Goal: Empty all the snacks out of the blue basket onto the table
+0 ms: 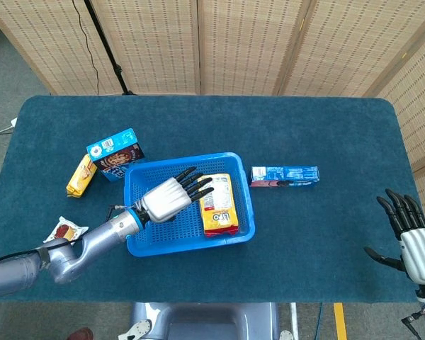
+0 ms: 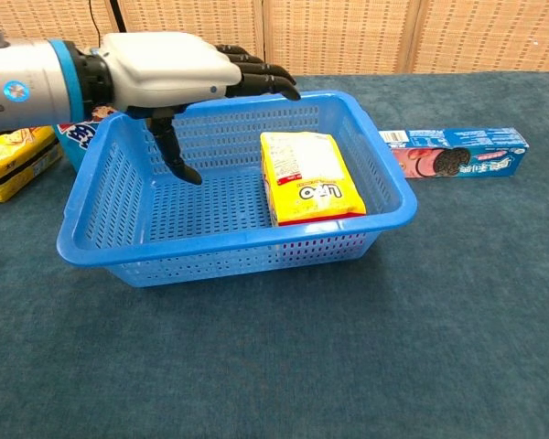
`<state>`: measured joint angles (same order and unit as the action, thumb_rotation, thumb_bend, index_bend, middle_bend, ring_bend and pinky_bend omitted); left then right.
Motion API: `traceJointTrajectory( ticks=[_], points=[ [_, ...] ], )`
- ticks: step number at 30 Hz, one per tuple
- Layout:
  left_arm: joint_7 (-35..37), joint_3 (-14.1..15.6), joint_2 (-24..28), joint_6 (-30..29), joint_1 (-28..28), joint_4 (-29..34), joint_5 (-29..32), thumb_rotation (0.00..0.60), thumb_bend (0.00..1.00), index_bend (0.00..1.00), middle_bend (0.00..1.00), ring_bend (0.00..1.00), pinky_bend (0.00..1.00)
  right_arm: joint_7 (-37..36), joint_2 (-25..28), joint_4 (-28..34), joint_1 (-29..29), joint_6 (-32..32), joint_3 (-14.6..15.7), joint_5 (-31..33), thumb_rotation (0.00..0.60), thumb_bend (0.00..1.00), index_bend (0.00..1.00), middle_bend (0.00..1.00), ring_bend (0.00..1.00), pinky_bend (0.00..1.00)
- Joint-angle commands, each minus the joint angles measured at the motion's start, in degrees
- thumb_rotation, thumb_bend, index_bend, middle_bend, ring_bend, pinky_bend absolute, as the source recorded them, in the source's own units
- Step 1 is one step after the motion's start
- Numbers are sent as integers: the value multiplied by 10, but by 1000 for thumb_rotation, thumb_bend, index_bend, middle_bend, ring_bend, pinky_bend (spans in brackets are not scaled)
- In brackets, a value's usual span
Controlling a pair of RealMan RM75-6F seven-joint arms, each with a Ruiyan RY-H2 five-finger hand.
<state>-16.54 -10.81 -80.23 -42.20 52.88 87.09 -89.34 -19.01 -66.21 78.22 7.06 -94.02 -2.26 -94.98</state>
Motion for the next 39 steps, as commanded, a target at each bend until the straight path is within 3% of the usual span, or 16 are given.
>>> traceJointTrajectory(
  ticks=[1, 10, 39],
  points=[
    [-61, -18, -45, 41, 41, -25, 46, 600, 27, 0, 0, 0, 23, -2, 0, -2, 1, 5, -3, 7, 600, 0, 0, 0, 0, 0],
    [-147, -12, -86, 64, 74, -50, 129, 600, 27, 0, 0, 0, 23, -8, 3, -2, -3, 2, -7, 13, 600, 0, 0, 0, 0, 0],
    [-234, 21, -182, 57, 144, -128, 262, 600, 28, 0, 0, 0, 80, -26, 7, -9, -5, 13, -13, 22, 600, 0, 0, 0, 0, 0]
  ],
)
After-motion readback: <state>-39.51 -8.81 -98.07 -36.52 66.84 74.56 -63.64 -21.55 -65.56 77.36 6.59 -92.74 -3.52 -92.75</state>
